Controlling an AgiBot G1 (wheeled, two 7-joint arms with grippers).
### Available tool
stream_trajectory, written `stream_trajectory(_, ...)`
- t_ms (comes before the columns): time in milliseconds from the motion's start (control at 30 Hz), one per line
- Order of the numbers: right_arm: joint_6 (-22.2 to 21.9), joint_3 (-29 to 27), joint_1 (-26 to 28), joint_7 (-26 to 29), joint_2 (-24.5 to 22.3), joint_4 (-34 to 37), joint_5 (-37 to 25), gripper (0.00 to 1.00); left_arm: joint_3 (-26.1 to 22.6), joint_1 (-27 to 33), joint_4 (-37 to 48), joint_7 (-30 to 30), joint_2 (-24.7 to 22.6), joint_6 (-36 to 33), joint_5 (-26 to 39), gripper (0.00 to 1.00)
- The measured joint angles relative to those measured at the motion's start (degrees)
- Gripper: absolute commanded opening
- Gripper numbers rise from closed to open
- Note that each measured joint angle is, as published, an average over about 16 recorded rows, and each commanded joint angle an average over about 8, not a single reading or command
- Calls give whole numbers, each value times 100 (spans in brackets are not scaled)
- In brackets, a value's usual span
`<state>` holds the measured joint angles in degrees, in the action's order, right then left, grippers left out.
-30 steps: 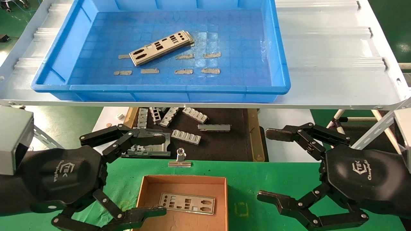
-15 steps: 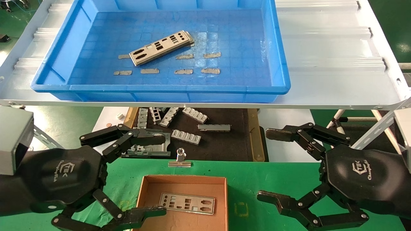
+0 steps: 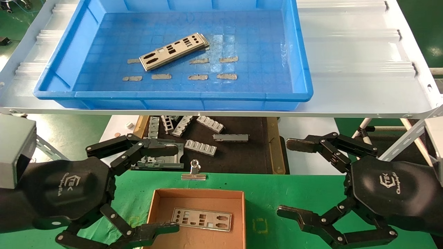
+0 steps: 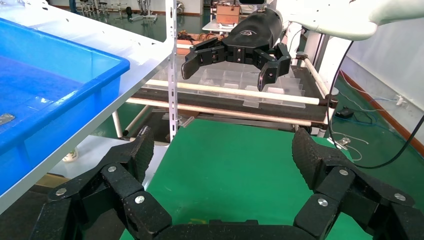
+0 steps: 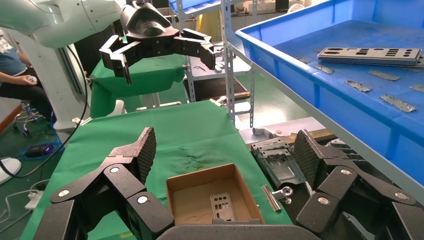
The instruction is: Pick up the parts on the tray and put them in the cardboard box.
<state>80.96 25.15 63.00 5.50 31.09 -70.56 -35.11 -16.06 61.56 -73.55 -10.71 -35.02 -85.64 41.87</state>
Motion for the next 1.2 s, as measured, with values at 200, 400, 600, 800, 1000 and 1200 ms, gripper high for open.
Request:
stream_trajectory(200,0,0,0,0,0,0,0,100,0,0,0,0,0,0,0,100)
stream_trajectory(400,0,0,0,0,0,0,0,100,0,0,0,0,0,0,0,100)
stream_trajectory(600,0,0,0,0,0,0,0,100,0,0,0,0,0,0,0,100)
stream_trajectory(800,0,0,0,0,0,0,0,100,0,0,0,0,0,0,0,100)
stream_trajectory(1000,0,0,0,0,0,0,0,100,0,0,0,0,0,0,0,100)
stream_trajectory(1200,0,0,0,0,0,0,0,100,0,0,0,0,0,0,0,100)
